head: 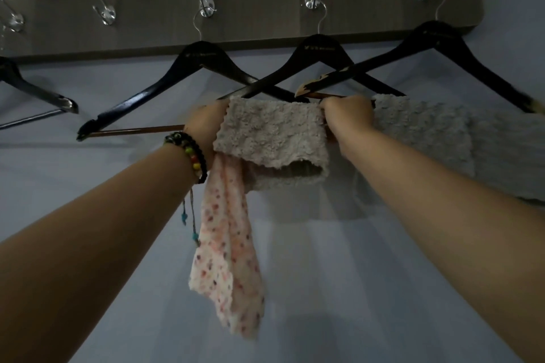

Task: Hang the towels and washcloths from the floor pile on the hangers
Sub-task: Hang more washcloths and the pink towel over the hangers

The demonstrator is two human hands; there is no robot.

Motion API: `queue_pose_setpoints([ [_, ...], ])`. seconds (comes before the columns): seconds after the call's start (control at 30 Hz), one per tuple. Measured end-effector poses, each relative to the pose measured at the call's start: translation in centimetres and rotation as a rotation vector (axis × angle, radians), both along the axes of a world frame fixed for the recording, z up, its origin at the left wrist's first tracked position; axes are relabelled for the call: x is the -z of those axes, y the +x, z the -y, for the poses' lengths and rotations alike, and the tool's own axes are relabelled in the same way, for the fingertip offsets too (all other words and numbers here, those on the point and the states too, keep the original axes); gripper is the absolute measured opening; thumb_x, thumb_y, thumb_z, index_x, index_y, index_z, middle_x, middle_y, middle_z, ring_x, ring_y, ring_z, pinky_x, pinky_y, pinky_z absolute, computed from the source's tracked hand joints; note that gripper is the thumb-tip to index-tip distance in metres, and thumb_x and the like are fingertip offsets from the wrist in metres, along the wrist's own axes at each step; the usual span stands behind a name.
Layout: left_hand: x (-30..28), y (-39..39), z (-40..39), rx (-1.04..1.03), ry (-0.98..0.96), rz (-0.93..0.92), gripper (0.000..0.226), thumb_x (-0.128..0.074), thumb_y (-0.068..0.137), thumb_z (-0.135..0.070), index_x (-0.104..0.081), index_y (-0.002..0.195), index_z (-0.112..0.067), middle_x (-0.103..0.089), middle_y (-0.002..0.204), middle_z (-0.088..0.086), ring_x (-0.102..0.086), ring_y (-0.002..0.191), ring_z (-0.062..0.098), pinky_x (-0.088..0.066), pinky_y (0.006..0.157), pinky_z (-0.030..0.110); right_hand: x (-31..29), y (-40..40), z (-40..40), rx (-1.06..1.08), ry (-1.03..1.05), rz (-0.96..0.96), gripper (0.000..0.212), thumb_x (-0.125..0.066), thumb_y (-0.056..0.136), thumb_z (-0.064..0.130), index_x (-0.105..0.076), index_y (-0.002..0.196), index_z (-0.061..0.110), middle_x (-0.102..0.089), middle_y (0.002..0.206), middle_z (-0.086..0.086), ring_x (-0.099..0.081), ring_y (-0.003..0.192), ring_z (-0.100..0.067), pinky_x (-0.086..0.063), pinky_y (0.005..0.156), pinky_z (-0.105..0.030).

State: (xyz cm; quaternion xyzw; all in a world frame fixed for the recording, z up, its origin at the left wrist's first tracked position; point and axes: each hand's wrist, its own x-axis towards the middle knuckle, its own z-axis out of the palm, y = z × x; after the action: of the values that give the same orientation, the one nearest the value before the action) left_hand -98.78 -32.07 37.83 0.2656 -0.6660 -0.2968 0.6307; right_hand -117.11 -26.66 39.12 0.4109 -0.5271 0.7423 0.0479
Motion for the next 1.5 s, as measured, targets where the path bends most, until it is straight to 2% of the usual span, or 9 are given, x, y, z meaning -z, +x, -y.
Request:
queue_pose_setpoints([
  [0.1,-0.6,-0.2,-0.6,0.068,0.079,-0.048,0.035,-0.046,0.099,-0.021,-0.058,0.126,-0.002,-0.060,0.127,0.019,-0.053,0.068,0.011,-0.044,0.055,0.020,0.5,0.6,-0.1,-0.082,0.008,-0.028,0.016,-0.076,0.074,0.024,-0.065,0.078,0.014,-0.061,0.076,0.005,-0.061,0.076,-0.014,-0.053,0.069,-0.027],
  [0.23,-1.3,0.4,0.1,0.032,0.073,-0.100,0.030,-0.046,0.100,-0.020,-0.058,0.123,-0.006,-0.062,0.118,0.015,-0.059,0.105,0.032,-0.044,0.088,0.035,0.1,0.3,0.6,0.014,0.107,-0.078,0.024,-0.069,0.078,0.016,-0.070,0.097,0.000,-0.070,0.091,-0.013,-0.066,0.082,-0.028,-0.059,0.076,-0.043],
  [0.43,-1.4,1.2,1.1,0.033,0.222,-0.181,0.019,-0.060,0.088,-0.024,-0.062,0.099,-0.009,-0.061,0.089,0.004,-0.059,0.074,0.017,-0.054,0.074,0.032,-0.6,0.3,1.1,0.003,0.135,-0.064,0.022,-0.064,0.080,0.013,-0.066,0.100,0.004,-0.065,0.099,-0.013,-0.063,0.087,-0.030,-0.059,0.073,-0.042],
  [0.53,-1.2,1.7,1.6,-0.001,0.229,-0.087,0.017,-0.058,0.092,-0.025,-0.061,0.084,-0.011,-0.059,0.083,0.004,-0.055,0.068,0.015,-0.054,0.075,0.032,0.2,0.5,0.9,0.191,0.132,-0.319,0.014,-0.066,0.082,0.015,-0.063,0.074,0.005,-0.063,0.075,-0.005,-0.060,0.071,-0.020,-0.054,0.061,-0.033],
  [0.73,0.5,2.6,2.5,-0.076,0.072,0.152,0.026,-0.075,0.079,-0.037,-0.072,0.090,-0.014,-0.066,0.093,0.000,-0.062,0.088,0.017,-0.053,0.082,0.033,1.8,0.6,1.0,0.444,0.118,-0.679,0.012,-0.059,0.090,0.025,-0.057,0.081,0.018,-0.056,0.081,0.002,-0.055,0.076,-0.017,-0.036,0.057,-0.025],
  [0.93,3.9,2.5,0.7,-0.154,-0.033,-0.126,0.013,-0.063,0.088,-0.017,-0.067,0.100,-0.011,-0.059,0.080,-0.007,-0.050,0.057,0.001,-0.042,0.043,0.013,6.1,2.5,-2.3,0.335,-0.240,-0.893,0.007,-0.056,0.090,0.017,-0.059,0.088,0.011,-0.050,0.080,0.004,-0.048,0.066,-0.010,-0.040,0.055,-0.025],
  [1.07,6.1,1.8,-2.0,-0.051,-0.019,-0.089,0.014,-0.058,0.093,-0.022,-0.064,0.093,-0.009,-0.063,0.078,-0.007,-0.051,0.061,0.007,-0.041,0.042,0.009,11.3,4.5,-4.5,-0.031,-0.128,-0.696,0.005,-0.063,0.087,0.013,-0.063,0.082,0.014,-0.057,0.069,0.005,-0.053,0.061,-0.008,-0.044,0.055,-0.020],
  [1.2,8.8,1.4,-5.0,0.190,-0.016,0.006,0.012,-0.059,0.093,-0.027,-0.060,0.089,-0.016,-0.066,0.065,-0.005,-0.043,0.055,0.022,-0.038,0.052,0.030,15.8,5.6,-5.2,-0.430,0.152,-0.340,0.012,-0.071,0.081,0.023,-0.066,0.090,0.028,-0.064,0.078,0.012,-0.059,0.071,-0.002,-0.050,0.067,-0.021],
  [1.5,17.3,-0.5,-7.5,0.403,0.030,0.071,0.010,-0.061,0.090,-0.011,-0.062,0.081,-0.015,-0.063,0.058,-0.003,-0.046,0.042,0.011,-0.038,0.043,0.016,26.6,3.9,-9.6,-0.445,0.244,-0.198,0.016,-0.060,0.092,0.010,-0.069,0.080,0.014,-0.069,0.076,-0.004,-0.063,0.069,-0.015,-0.049,0.063,-0.030],
])
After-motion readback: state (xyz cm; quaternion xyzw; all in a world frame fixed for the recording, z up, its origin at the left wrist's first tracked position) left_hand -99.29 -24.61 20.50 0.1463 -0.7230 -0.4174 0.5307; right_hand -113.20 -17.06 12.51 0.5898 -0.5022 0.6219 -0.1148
